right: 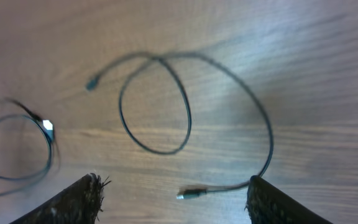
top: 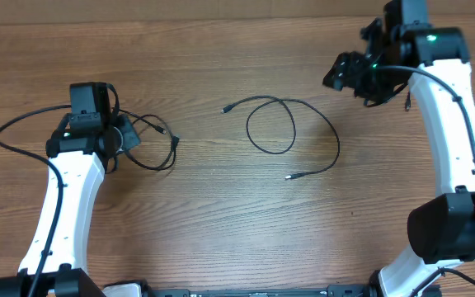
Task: Untangle cables
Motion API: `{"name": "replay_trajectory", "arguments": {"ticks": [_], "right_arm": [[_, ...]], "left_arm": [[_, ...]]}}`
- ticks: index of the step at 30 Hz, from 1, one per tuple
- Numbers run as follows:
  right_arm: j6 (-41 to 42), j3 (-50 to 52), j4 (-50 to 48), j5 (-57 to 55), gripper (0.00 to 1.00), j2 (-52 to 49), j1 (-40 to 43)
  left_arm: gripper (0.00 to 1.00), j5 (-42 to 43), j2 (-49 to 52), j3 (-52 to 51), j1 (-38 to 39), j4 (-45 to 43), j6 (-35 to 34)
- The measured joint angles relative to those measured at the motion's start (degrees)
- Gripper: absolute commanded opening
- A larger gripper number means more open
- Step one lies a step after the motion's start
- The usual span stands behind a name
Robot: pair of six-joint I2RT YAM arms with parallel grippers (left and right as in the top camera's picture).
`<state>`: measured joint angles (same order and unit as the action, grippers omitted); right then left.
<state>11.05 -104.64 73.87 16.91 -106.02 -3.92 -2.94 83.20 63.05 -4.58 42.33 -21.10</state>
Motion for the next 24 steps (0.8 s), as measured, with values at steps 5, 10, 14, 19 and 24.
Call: {"name": "replay_trajectory", "arguments": {"ticks": [5, 10, 14, 19, 24], "right_arm": [[-0.5, 7.3, -3.5, -0.4, 0.73, 0.0, -2.3], [-0.6, 13.9, -8.2, -1.3, 0.73, 0.0, -4.4], [-0.6, 19.4, -13.2, -3.9, 0.73, 0.0, -6.8], [-0.5, 24.6, -19.3, -6.4, 0.7, 0.0, -10.0], [1.9, 26.3, -22.9, -11.5, 0.69, 0.0, -13.0]], "left_arm": [[0.04, 4.3, 2.7, 0.0, 2.6, 1.2, -0.4], [0.04, 5.8, 7.3, 0.0, 6.2, 2.3, -0.3], [0.04, 6.2, 10.0, 0.0, 7.9, 2.3, -0.1], [0.04, 6.4, 11.5, 0.0, 8.3, 2.4, 0.0], [0.04, 6.4, 11.6, 0.0, 8.3, 2.5, 0.0]]}}
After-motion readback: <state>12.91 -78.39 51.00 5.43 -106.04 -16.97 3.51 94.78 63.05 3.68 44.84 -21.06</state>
